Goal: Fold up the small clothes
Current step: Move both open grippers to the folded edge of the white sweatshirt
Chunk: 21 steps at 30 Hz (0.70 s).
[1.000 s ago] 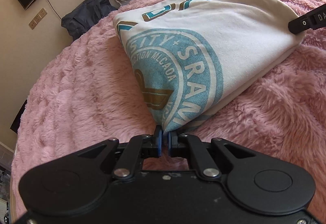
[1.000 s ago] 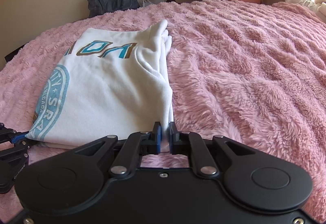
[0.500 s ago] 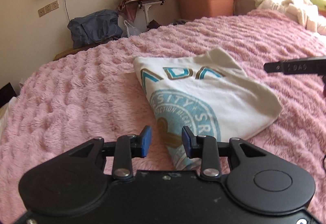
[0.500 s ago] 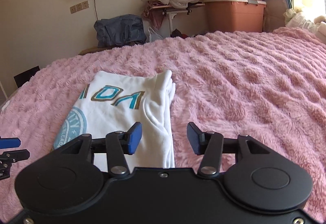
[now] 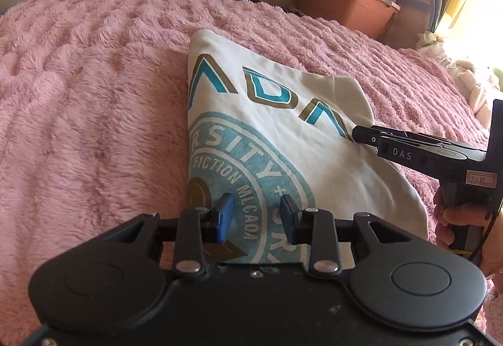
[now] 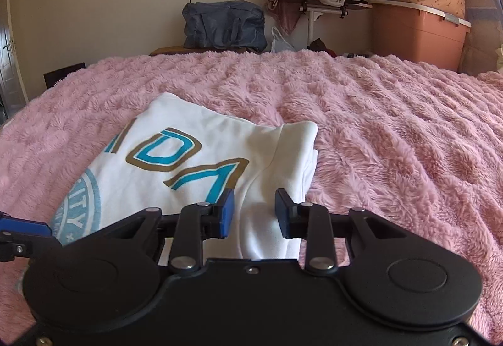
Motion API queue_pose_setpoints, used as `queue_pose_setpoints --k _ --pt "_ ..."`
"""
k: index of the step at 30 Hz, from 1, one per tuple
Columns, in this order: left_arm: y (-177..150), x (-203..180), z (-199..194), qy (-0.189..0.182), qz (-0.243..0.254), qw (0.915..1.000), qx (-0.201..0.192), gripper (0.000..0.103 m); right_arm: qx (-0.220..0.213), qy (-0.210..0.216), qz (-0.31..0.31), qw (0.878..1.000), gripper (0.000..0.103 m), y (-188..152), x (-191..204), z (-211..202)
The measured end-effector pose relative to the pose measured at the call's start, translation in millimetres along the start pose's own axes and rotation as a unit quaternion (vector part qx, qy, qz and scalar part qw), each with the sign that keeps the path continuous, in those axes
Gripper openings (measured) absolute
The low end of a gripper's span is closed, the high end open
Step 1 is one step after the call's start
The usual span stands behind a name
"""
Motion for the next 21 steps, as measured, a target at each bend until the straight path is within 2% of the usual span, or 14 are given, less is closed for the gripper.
queue_pose_setpoints --k 5,12,13,15,17,18,21 --pt "-6 -2 7 0.002 0.019 0.9998 0.003 0.035 0.019 0.000 0.013 1.000 0.030 -11 -8 15" --pt "-2 6 4 -0.017 0.006 0.9998 0.005 0.037 0.030 -0.003 0.021 0.999 0.030 -14 -9 21" --pt "1 8 -2 -0.029 0.001 0.9996 0.000 0.039 0.030 -0.002 0.023 0.999 0.030 -13 -10 20" --pt "11 17 -13 -0.062 -0.013 0.9978 -0.016 0.040 0.027 0.015 0.050 0.998 0.040 -7 -15 13" --pt "23 33 -23 -0.114 -0.039 0.9922 -0.032 0.046 0.008 0.056 0.093 0.994 0.054 1 -29 0" --pt "31 45 -25 -0.151 -0.061 0.9863 -0.029 0.047 0.001 0.085 0.113 0.990 0.058 4 -38 -8" --pt "43 81 -21 -0.212 -0.124 0.9691 -0.024 0.048 0.004 0.168 0.162 0.972 0.063 6 -63 -20"
Point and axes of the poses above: each gripper's, at about its wrist camera, not at the fingertips, and z roughly the way its jaws point, x to its left, y to its top, the point moved 3 cm from there along z, roughly the way its jaws point, and after that the axes turned 5 degrees about -x, right-handed, at the moved point
